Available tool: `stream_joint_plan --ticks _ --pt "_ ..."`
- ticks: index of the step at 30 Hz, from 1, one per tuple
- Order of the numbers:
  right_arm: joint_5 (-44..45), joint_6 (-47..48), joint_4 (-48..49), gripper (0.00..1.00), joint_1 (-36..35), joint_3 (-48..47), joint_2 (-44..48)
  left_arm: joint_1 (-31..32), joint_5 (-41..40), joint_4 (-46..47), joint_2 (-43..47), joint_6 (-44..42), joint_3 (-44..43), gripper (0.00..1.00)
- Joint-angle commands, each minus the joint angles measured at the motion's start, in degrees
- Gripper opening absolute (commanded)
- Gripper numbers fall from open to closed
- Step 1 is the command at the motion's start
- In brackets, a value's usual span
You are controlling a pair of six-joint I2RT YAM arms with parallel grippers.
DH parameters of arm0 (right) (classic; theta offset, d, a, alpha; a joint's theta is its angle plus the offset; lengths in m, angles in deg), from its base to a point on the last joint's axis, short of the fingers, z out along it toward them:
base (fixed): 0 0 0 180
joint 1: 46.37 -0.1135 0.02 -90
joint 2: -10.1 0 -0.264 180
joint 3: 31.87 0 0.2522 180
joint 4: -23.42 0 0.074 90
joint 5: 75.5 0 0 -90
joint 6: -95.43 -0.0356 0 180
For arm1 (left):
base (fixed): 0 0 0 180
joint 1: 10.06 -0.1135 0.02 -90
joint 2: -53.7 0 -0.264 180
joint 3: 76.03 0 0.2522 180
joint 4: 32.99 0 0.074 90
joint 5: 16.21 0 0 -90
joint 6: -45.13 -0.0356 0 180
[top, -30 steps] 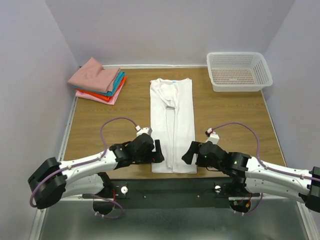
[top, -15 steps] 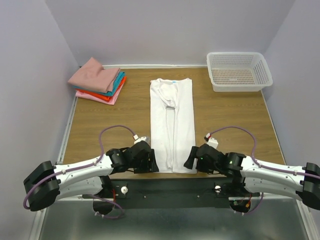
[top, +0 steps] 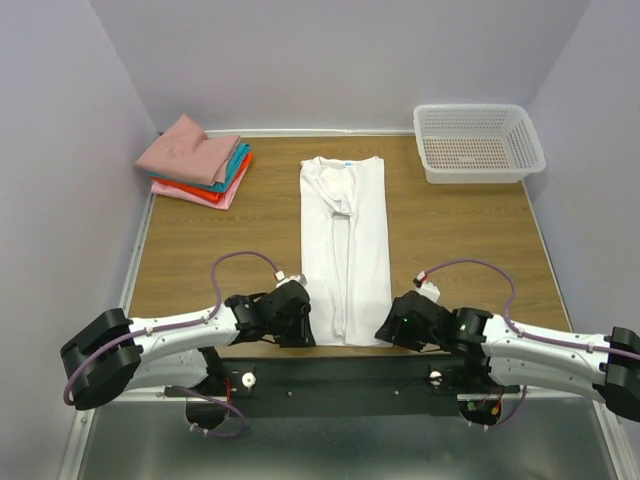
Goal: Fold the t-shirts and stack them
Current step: Fold the tshirt
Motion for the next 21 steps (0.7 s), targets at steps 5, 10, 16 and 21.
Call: stream_joint_plan --ticks 5,10,16,21 --pt "-0.9 -0.67 -1.79 0.35 0.03 1.21 -2.23 0.35 -1.44 0.39 -2.19 -0.82 0.45 0.14" --pt "-1.6 1.97 -1.79 0.18 0.03 -0.37 -3.28 0.44 -1.44 1.54 -2.55 -2.23 -0.77 0.0" --pt "-0.29 5.66 -1.88 0.01 0.03 -2.66 -4.78 0.44 -3.37 1.36 1.14 -2.76 -1.74 0.0" --pt "3.05 8.3 -1.88 0.0 0.03 -5.38 -5.48 0.44 -6.44 1.89 4.13 -3.63 -2.44 0.0"
